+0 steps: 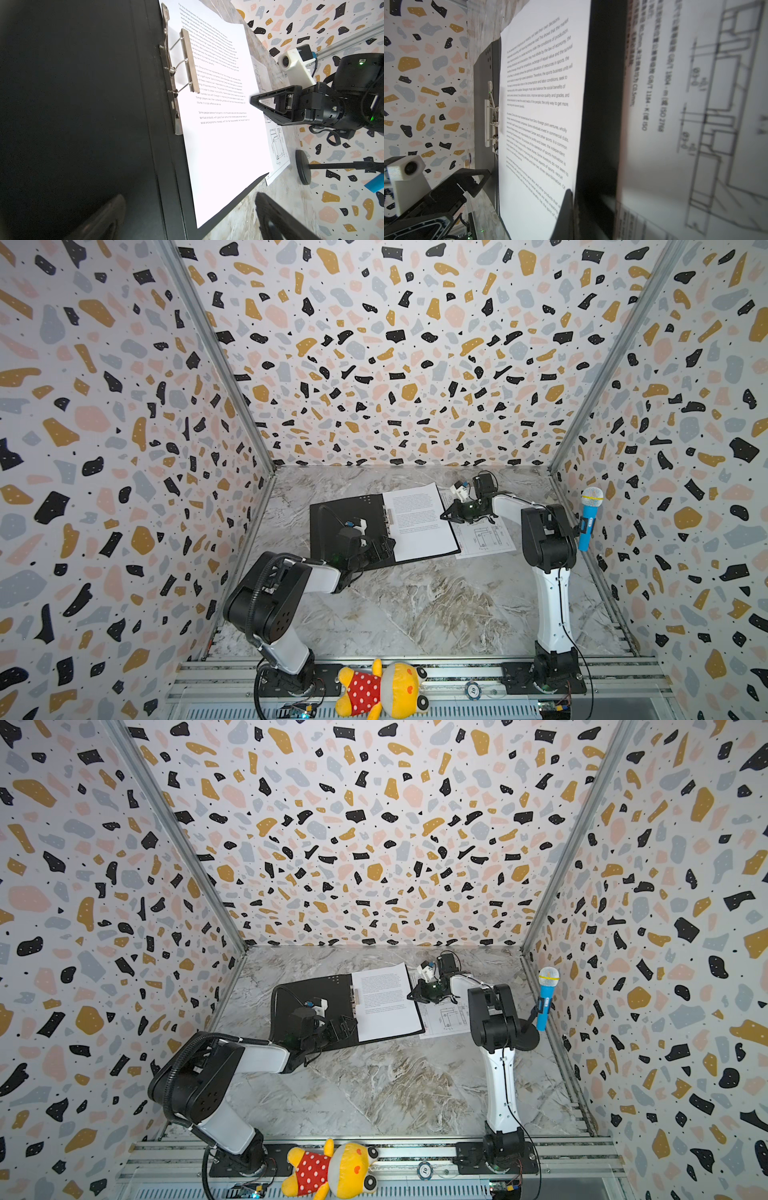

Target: Put the files into the folder

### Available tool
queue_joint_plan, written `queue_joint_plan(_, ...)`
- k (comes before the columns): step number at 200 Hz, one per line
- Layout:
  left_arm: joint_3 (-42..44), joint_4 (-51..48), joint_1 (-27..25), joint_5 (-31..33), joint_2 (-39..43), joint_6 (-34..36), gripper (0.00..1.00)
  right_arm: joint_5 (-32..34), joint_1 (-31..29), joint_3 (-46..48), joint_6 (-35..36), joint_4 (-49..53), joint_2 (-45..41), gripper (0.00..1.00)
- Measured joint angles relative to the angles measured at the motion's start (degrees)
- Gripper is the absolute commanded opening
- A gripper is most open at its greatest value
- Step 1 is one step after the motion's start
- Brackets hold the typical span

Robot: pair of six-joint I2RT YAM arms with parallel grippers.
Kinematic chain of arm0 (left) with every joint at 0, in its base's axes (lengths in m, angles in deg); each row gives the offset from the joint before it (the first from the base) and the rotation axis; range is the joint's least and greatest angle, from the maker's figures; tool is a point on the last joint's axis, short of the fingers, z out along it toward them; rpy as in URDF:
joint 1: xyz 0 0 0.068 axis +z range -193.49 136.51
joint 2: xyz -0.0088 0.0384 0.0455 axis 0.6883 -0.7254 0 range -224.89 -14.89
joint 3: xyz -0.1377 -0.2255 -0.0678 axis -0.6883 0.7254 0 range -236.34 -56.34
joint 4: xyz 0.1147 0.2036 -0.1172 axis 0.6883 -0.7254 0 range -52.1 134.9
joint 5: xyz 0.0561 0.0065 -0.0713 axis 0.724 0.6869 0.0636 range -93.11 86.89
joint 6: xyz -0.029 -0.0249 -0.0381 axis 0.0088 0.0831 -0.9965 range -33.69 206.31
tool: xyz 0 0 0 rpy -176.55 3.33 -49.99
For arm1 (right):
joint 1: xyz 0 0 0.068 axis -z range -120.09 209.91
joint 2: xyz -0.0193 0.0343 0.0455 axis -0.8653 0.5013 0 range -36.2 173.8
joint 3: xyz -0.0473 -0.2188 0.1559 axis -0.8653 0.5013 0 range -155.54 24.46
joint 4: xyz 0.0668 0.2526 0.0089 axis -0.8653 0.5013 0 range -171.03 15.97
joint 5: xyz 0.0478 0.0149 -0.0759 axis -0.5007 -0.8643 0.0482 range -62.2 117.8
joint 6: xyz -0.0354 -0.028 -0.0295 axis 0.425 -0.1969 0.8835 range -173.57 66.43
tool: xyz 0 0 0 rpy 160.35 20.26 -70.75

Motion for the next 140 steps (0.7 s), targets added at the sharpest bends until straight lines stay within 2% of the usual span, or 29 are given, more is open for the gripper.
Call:
queue_joint_plan(10,0.0,0.0,0.0,0.0,0.0,0.0,1.00,0.3,0.0,0.0,0.0,0.0,0.0,0.06)
queue_joint_plan(38,0.0,0.0,0.0,0.0,0.0,0.0,1.00,0.1,0.0,0.0,0.1,-0.3,-0.1,0.39)
queue_joint_plan(66,0.0,0.0,0.0,0.0,0.0,0.0,1.00,0.9,0.0,0.0,0.0,-0.4,-1.2,0.50)
queue_joint_plan(89,0.0,-0.2,0.0,0.0,0.1,0.2,1.00,1.4,0.0,0.0,0.0,-0.3,-1.5,0.53)
queue_joint_plan(112,0.0,-0.9,0.0,0.3,0.5,0.3,1.00,2.4,0.0,0.0,0.0,0.7,-2.1,0.63)
queue_joint_plan(140,0.0,-2.2,0.0,1.1,1.2,0.6,1.00,5.2,0.1,0.1,-0.1,1.5,-3.6,0.68)
